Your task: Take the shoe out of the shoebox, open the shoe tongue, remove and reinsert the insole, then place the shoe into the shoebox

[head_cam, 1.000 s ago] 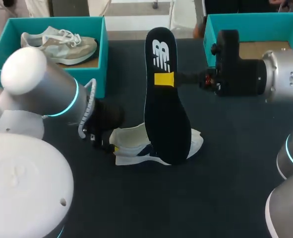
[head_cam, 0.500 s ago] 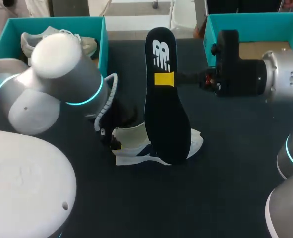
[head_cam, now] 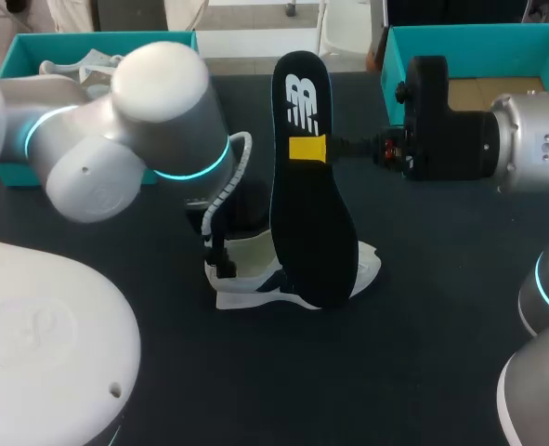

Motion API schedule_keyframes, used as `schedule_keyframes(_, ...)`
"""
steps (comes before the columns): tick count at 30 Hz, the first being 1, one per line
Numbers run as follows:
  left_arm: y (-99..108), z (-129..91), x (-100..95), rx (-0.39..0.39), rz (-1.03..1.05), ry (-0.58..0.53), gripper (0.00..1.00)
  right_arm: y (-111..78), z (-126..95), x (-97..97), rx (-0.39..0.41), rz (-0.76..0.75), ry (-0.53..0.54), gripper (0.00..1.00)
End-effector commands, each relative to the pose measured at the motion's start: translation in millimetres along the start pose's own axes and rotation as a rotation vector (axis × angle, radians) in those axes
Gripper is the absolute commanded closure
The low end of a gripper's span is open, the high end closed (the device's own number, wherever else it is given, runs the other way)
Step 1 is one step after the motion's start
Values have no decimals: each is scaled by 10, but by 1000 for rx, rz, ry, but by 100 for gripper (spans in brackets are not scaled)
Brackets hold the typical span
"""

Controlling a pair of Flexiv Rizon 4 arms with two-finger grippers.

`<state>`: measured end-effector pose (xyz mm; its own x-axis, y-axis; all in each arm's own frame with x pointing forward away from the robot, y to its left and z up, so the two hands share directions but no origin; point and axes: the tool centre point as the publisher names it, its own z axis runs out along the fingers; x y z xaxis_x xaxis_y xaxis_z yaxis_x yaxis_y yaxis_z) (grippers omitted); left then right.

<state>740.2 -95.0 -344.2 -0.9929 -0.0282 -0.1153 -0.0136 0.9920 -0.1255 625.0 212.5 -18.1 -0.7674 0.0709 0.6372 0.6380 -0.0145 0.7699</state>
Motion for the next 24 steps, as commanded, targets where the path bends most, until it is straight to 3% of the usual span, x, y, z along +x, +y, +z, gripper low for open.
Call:
schedule_keyframes(1, 0, -67, -61, 15, 3, 57, 0, 15, 58, -12, 2, 2, -2, 100)
schedule_keyframes(12, -101, -203, -32, 5, -3, 70, 0, 15, 58, -12, 2, 2, -2, 100)
schedule_keyframes(19, -104, -181, -40, 17, -74, 60, 0, 15, 58, -12, 2, 2, -2, 100)
schedule_keyframes(24, -271, -72, -122, -10, -50, 66, 0, 15, 58, -12, 2, 2, -2, 100)
